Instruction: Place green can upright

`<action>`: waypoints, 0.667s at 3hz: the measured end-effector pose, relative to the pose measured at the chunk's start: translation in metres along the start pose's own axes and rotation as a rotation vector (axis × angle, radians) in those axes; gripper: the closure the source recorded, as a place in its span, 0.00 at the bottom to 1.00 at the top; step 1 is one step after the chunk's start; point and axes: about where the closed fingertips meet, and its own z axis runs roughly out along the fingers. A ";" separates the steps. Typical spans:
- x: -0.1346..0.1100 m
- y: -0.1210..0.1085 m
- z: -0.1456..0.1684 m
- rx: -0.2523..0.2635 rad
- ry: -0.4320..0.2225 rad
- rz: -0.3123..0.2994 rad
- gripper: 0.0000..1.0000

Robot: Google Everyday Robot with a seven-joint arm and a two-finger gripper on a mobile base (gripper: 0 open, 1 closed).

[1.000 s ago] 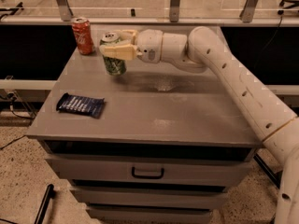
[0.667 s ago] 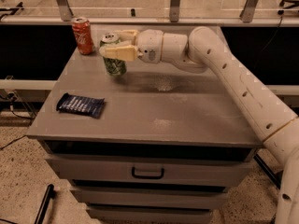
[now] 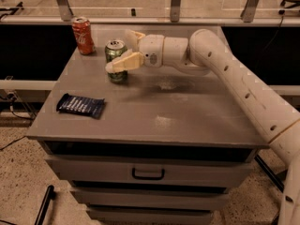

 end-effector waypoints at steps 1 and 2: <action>-0.007 -0.008 -0.021 0.054 0.039 -0.024 0.00; -0.032 -0.019 -0.083 0.139 0.076 -0.084 0.00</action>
Offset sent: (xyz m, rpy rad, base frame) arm 0.0008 -0.1554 0.0599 -0.1286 -0.1208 -0.2327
